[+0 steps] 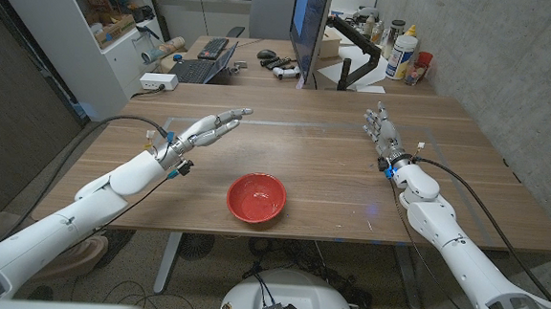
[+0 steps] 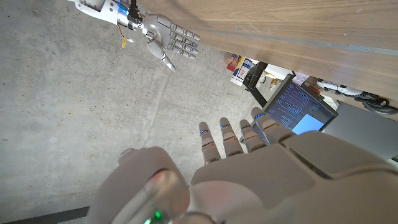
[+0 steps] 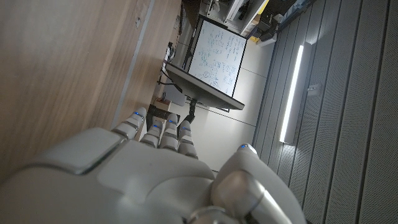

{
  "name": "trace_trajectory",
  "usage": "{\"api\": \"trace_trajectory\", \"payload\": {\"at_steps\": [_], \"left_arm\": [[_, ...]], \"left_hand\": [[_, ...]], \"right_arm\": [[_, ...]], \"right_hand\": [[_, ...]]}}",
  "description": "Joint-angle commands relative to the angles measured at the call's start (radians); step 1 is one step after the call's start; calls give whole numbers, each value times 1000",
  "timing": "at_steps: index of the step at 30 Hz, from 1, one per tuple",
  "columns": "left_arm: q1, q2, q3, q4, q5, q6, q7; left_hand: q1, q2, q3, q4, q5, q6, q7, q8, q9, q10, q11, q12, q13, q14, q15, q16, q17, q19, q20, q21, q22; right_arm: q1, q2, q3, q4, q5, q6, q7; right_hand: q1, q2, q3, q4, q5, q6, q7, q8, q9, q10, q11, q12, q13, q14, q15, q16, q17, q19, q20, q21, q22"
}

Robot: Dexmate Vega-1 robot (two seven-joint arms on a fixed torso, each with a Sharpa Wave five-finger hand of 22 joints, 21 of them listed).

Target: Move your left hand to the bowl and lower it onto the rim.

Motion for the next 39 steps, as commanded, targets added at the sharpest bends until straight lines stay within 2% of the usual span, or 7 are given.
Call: {"api": "trace_trajectory", "payload": {"at_steps": [1,4,13,26,39], "left_arm": [[27,45,-9,-33,12,-35,-28],[29,48,-17,-35,52,-55,-14],[23,47,-11,-34,72,-72,-27],[-28,41,19,25,150,-164,-57],[-74,33,46,65,179,-252,-96]], "left_hand": [[9,-4,-1,-5,6,-7,-3,-1,2,-5,5,-2,3,-8,-130,-3,1,9,-40,2,3],[10,-4,-1,-5,7,-8,-3,-1,2,-5,5,-2,2,-9,-130,-3,1,9,-41,2,3],[11,-3,-1,-5,9,-9,-5,-1,2,-9,5,-2,2,-10,-132,-2,0,9,-42,2,3],[13,-3,-1,-6,12,-10,-6,-1,3,-12,5,-2,2,-11,-132,-2,0,10,-43,2,3],[16,-4,-1,-7,16,-4,-8,1,3,-13,2,-1,2,-12,-135,-1,1,12,-46,2,2]], "right_arm": [[-19,-3,1,-13,2,12,-8],[-20,-2,1,-10,3,18,-7],[-20,-1,1,-3,4,21,-8],[-17,-14,-1,-11,-2,4,-10],[-17,-22,0,-22,-5,-16,-17]], "right_hand": [[11,19,5,1,-1,9,-2,5,2,9,-3,2,5,5,2,5,2,1,8,7,5],[11,19,5,1,-1,9,-2,5,2,8,-3,2,5,4,2,5,2,1,7,7,5],[11,19,6,1,-1,8,-2,5,2,7,-5,1,5,4,2,5,2,1,8,7,5],[12,19,7,1,0,8,-1,4,2,5,-4,0,5,3,1,4,2,0,8,7,5],[13,19,8,1,1,8,-2,4,3,4,-4,0,5,2,2,3,2,-1,8,7,5]]}}
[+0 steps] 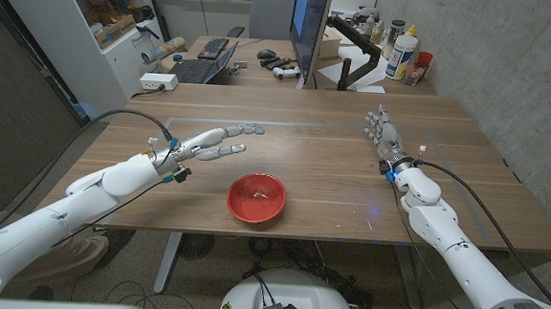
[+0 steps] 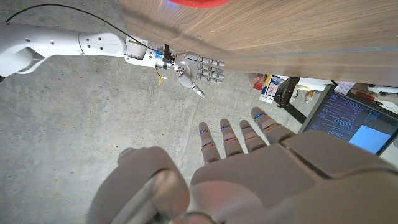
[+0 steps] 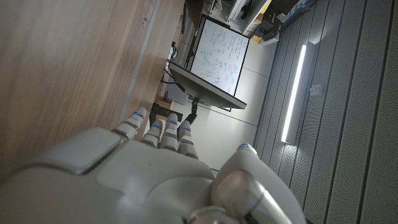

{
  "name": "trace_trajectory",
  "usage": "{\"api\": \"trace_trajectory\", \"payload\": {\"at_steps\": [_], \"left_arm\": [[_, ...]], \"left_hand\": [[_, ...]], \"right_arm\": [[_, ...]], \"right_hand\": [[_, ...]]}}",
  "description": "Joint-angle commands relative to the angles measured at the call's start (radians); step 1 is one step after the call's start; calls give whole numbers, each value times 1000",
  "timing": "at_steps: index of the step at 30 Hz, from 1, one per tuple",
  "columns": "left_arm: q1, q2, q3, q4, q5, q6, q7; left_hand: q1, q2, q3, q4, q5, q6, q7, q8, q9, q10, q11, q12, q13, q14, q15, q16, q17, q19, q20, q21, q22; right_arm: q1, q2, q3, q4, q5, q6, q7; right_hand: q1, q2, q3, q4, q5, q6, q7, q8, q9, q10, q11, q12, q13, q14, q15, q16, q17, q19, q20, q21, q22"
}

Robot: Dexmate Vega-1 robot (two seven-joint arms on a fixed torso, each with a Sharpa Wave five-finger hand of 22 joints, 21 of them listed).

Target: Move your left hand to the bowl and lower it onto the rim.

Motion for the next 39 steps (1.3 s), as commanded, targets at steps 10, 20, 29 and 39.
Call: {"api": "trace_trajectory", "payload": {"at_steps": [10,20,29,39], "left_arm": [[-25,4,8,42,65,-117,-23],[39,38,-49,8,80,-123,11],[124,53,-128,-27,125,-115,79],[151,53,-190,-30,270,-173,136]], "left_hand": [[14,-1,-1,-9,9,4,-6,3,3,4,1,3,2,-6,-133,0,1,12,-52,3,2],[18,0,0,-10,15,18,-5,8,3,13,-3,7,2,0,-138,3,1,18,-56,4,2],[24,0,1,-12,24,17,-7,7,3,21,-11,10,2,4,-152,4,1,25,-73,6,2],[32,-2,2,-16,35,1,-7,0,4,33,-16,15,2,22,-156,9,1,31,-80,5,2]], "right_arm": [[0,-18,-4,-25,-9,-40,-8],[7,-21,-15,-22,-15,-46,2],[13,-16,-20,-3,-17,-24,16],[-6,-19,-14,-5,-7,-16,21]], "right_hand": [[13,20,6,5,1,7,-3,3,3,2,-5,-1,4,1,0,3,2,-1,9,7,5],[14,20,7,5,1,5,-4,2,3,2,-5,-1,4,1,1,3,2,-2,10,6,5],[14,18,8,5,1,5,-2,2,3,19,-5,4,5,1,0,3,2,-1,10,7,5],[14,17,9,5,2,2,-2,1,3,3,-5,-2,5,-3,0,2,2,-2,9,7,5]]}}
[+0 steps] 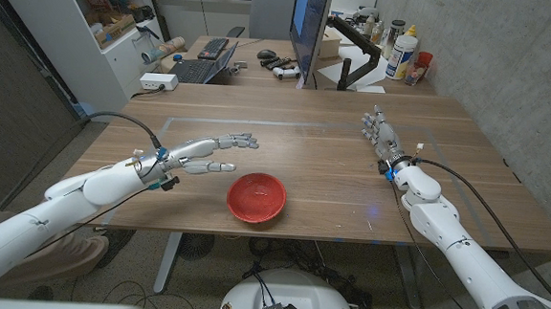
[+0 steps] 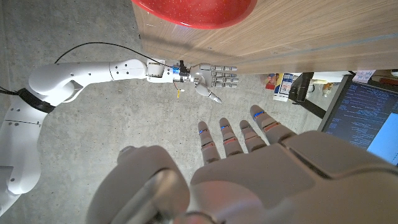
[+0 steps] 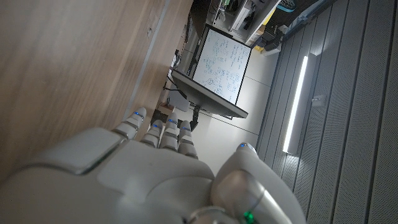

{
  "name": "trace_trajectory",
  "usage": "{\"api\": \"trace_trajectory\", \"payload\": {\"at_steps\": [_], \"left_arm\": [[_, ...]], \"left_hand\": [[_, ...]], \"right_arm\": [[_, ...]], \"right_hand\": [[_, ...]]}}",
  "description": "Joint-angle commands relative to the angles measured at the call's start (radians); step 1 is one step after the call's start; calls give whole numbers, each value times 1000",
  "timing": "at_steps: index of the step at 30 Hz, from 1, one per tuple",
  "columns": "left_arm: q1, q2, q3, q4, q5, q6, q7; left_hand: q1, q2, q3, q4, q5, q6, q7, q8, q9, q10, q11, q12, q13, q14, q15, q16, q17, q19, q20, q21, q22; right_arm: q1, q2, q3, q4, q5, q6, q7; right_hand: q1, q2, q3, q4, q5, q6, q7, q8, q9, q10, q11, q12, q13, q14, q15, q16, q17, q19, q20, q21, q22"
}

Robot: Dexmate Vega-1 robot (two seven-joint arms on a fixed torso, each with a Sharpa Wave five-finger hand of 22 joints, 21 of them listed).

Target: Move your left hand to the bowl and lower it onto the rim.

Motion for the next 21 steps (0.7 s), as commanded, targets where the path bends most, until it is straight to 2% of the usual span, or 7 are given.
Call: {"api": "trace_trajectory", "payload": {"at_steps": [1,9,11,21], "left_arm": [[53,4,-79,-11,139,-54,71],[46,-40,-131,8,300,-119,155],[32,-55,-148,8,384,-140,188],[13,-80,-168,21,549,-182,326]], "left_hand": [[15,-2,-2,-4,6,-10,0,-4,4,10,-1,8,2,11,-159,5,1,8,-77,5,2],[21,-5,-2,-7,16,-7,0,-2,4,26,-10,13,3,16,-163,5,1,15,-78,6,2],[22,-6,-2,-8,18,-6,0,-2,4,29,-11,14,3,17,-164,5,1,16,-78,6,2],[32,-11,-2,-13,30,-4,0,0,4,42,-9,17,3,32,-163,8,1,33,-73,11,2]], "right_arm": [[-17,-1,3,3,7,15,9],[-22,-7,9,-1,12,14,13],[-21,-8,10,0,15,8,15],[-16,-9,16,18,17,21,27]], "right_hand": [[9,12,5,1,2,1,-2,1,3,-7,2,-2,5,-3,-1,1,2,-2,10,7,5],[9,11,6,0,2,-2,-3,0,2,-10,3,-3,5,-4,-1,1,2,-2,10,6,5],[10,11,6,0,2,-3,-4,0,2,-10,3,-3,5,-4,0,1,2,-2,10,7,5],[9,11,6,0,2,-4,-3,0,2,-12,3,-4,4,-5,-1,1,2,-2,10,6,5]]}}
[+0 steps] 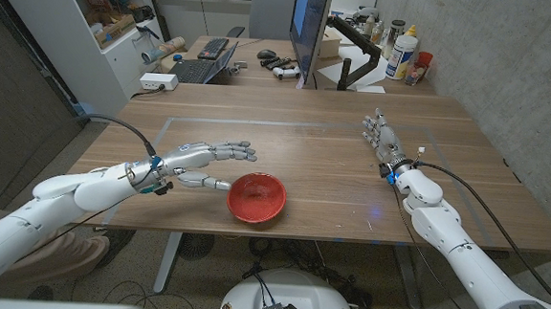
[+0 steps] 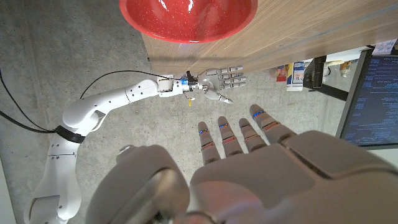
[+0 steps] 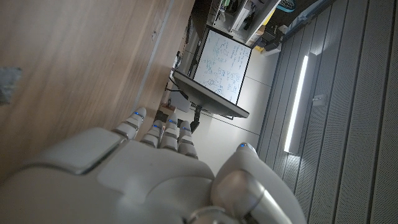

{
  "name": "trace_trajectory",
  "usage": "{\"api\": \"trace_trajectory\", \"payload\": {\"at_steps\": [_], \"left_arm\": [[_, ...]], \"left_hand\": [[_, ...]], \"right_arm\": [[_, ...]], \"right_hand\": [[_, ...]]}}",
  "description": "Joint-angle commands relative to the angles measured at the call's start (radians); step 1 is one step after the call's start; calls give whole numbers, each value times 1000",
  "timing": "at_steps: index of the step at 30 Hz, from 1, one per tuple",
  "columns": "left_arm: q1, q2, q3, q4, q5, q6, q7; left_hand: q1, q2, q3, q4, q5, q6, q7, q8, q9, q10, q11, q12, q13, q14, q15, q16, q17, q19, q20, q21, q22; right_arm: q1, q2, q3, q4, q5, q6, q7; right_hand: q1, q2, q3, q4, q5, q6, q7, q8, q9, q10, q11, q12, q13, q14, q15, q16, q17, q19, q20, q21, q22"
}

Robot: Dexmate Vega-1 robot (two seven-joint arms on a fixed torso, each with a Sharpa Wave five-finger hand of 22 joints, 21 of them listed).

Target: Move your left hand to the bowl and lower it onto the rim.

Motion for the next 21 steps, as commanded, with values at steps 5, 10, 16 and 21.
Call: {"api": "trace_trajectory", "payload": {"at_steps": [5,10,16,21], "left_arm": [[-10,-29,-49,-10,286,-55,228],[-11,-2,-33,-33,336,-37,293],[-3,44,4,-52,325,-12,319],[5,71,19,-62,351,6,372]], "left_hand": [[32,-4,2,-14,23,8,-5,3,5,23,-6,8,3,21,-166,9,1,24,-73,7,2],[45,-6,5,-21,31,12,-5,5,5,28,-7,8,3,22,-162,7,1,24,-73,5,2],[56,-5,8,-25,37,15,-5,6,5,28,-9,7,3,28,-155,9,1,25,-71,4,2],[69,-5,11,-31,46,18,-5,7,5,42,-9,10,4,40,-144,11,2,29,-64,4,2]], "right_arm": [[10,-5,8,28,4,7,17],[21,0,4,45,5,2,27],[27,2,1,50,4,0,34],[30,3,3,57,3,2,38]], "right_hand": [[9,11,7,1,2,-3,-2,0,2,-7,-2,-4,4,-5,-1,1,2,-2,10,6,5],[9,11,7,1,2,-4,-1,-1,2,-8,0,-5,4,-6,-1,1,2,-3,10,6,5],[9,10,7,1,1,-5,-2,-1,2,-9,0,-5,4,-7,-1,1,2,-2,10,7,5],[8,10,7,1,1,-5,-3,-1,2,-10,-1,-5,4,-8,-1,1,2,-2,10,7,5]]}}
